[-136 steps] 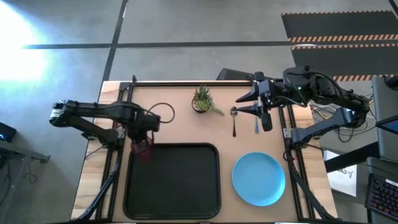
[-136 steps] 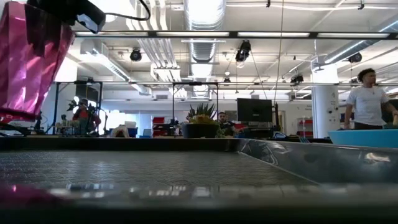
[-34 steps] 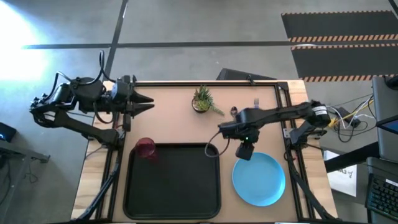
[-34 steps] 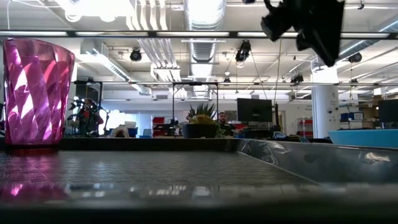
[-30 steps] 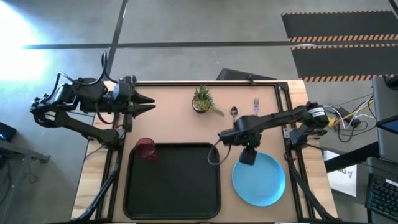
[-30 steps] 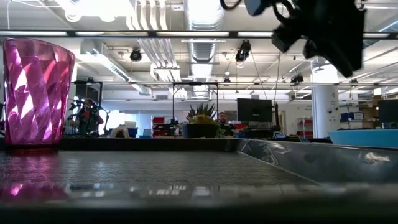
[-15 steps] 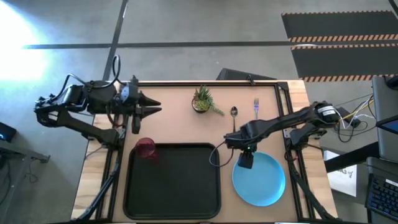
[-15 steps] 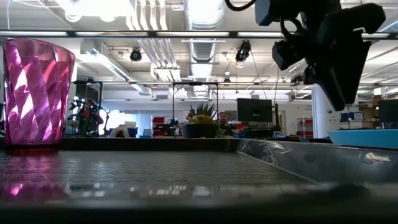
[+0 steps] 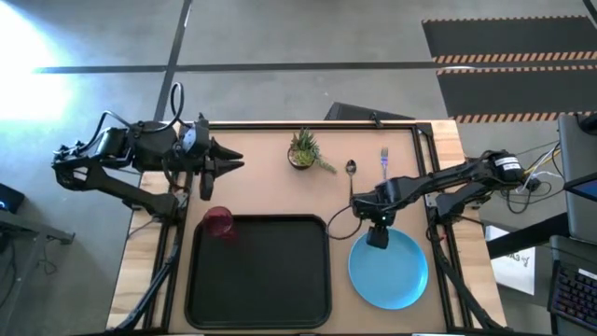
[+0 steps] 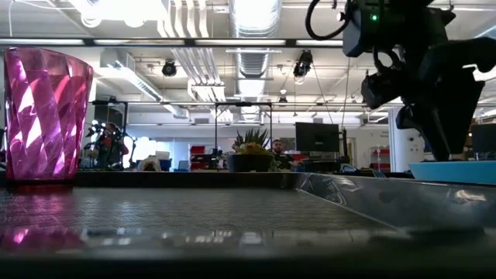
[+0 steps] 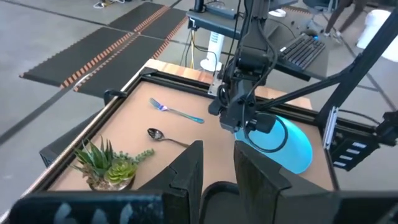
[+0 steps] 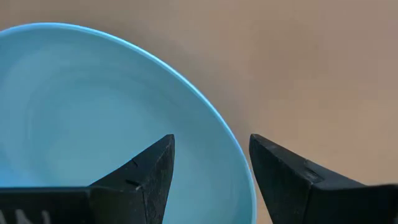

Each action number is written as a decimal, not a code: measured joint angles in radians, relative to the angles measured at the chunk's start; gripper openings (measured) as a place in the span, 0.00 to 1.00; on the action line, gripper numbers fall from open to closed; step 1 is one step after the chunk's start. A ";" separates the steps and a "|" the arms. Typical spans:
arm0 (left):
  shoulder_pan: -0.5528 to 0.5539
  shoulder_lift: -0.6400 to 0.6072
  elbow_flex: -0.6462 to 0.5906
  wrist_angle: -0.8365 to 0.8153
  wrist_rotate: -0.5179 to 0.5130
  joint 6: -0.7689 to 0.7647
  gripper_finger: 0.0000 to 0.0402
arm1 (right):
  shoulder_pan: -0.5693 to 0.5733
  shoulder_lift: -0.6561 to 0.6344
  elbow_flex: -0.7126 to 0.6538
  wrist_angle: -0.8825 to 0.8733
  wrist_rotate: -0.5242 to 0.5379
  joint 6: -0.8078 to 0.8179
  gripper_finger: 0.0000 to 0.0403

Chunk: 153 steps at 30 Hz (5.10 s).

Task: Pick and place plate/cup/fork/spoon on tray
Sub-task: Put the blue plate to the bottom of the purple cup on the black serving tray

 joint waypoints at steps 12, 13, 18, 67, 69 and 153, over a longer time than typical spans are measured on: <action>0.000 0.026 0.000 0.000 -0.002 -0.005 0.18 | -0.007 -0.010 -0.102 0.188 -0.045 -0.036 0.49; 0.000 0.028 0.000 0.000 -0.002 -0.005 0.18 | -0.007 -0.005 -0.109 0.205 -0.045 -0.036 0.49; 0.000 0.033 0.000 0.001 -0.003 -0.005 0.18 | -0.007 0.011 -0.151 0.296 -0.065 -0.025 0.49; 0.000 0.004 0.000 -0.036 -0.004 0.008 0.18 | -0.007 0.285 0.404 0.486 -0.068 -0.142 0.02; 0.000 0.001 0.000 -0.050 -0.004 0.008 0.18 | -0.009 0.368 0.480 0.484 -0.071 -0.186 0.02; 0.000 -0.088 0.000 -0.184 -0.030 0.026 0.18 | 0.055 0.952 1.312 -0.323 -0.176 -0.386 0.02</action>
